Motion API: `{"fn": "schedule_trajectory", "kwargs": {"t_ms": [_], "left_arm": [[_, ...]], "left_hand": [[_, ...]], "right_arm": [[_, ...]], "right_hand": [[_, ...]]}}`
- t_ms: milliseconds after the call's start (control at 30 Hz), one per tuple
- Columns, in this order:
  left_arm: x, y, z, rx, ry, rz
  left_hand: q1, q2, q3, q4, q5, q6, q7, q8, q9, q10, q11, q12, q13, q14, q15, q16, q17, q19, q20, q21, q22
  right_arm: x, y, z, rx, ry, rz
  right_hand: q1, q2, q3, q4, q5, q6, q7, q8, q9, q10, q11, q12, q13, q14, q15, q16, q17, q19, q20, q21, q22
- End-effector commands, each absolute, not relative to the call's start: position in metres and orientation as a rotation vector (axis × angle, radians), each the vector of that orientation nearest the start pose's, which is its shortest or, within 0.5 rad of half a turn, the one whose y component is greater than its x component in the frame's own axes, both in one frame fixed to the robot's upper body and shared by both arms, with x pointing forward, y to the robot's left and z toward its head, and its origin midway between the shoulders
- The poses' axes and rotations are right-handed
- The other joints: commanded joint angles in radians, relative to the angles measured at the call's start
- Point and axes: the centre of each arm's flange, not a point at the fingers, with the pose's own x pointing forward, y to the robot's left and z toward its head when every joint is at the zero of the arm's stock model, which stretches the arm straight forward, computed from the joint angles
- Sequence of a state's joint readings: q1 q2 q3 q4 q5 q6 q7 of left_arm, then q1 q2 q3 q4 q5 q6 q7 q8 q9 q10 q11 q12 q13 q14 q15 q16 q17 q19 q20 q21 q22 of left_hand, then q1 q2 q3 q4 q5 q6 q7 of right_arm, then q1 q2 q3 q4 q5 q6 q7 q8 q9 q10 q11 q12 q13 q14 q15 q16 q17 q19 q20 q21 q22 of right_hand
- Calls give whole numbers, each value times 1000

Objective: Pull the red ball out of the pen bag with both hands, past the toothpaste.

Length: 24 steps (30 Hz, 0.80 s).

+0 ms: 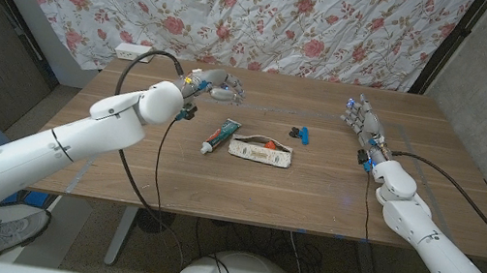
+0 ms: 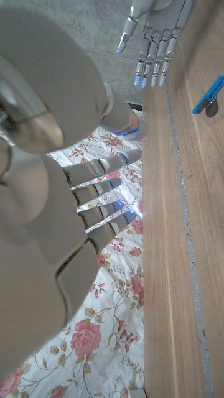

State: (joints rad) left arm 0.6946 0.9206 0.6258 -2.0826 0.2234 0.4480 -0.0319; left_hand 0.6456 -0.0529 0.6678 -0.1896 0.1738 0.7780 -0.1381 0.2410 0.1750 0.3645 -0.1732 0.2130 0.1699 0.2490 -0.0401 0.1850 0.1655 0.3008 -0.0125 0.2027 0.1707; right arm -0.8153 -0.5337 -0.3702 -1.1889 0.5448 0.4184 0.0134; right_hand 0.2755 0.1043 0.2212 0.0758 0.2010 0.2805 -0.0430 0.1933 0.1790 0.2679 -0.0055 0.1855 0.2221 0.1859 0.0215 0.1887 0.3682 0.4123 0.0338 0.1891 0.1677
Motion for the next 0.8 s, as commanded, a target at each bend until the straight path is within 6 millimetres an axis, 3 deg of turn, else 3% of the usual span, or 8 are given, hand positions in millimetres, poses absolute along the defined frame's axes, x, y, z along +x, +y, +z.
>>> {"fn": "schedule_trajectory", "kwargs": {"t_ms": [33,300,800], "left_arm": [[536,168,86,1421,-625,-24],[535,156,78,1448,-620,14],[535,130,59,1557,-613,91]], "left_hand": [[24,-6,-12,0,2,28,-1,3,1,22,-1,-1,5,21,-61,4,2,12,2,-2,3],[76,-31,-35,1,1,98,-8,2,1,59,-24,-3,4,48,-74,2,1,24,-10,-4,1],[138,-63,-73,6,0,196,6,-2,1,106,-24,-8,3,82,-91,-1,1,29,-23,-10,1]], "right_arm": [[653,-330,-33,-75,-655,107],[653,-331,-32,-91,-647,106],[652,-331,-33,-92,-638,102]], "right_hand": [[1,9,4,-7,6,11,0,4,2,8,-4,8,0,4,-12,6,0,1,-4,2,2],[0,11,6,-9,6,12,0,4,2,7,-6,9,-2,6,-10,7,-4,1,-5,2,2],[0,13,9,-12,6,14,-2,3,2,7,-6,9,-5,4,-10,7,-10,0,-4,1,2]]}}
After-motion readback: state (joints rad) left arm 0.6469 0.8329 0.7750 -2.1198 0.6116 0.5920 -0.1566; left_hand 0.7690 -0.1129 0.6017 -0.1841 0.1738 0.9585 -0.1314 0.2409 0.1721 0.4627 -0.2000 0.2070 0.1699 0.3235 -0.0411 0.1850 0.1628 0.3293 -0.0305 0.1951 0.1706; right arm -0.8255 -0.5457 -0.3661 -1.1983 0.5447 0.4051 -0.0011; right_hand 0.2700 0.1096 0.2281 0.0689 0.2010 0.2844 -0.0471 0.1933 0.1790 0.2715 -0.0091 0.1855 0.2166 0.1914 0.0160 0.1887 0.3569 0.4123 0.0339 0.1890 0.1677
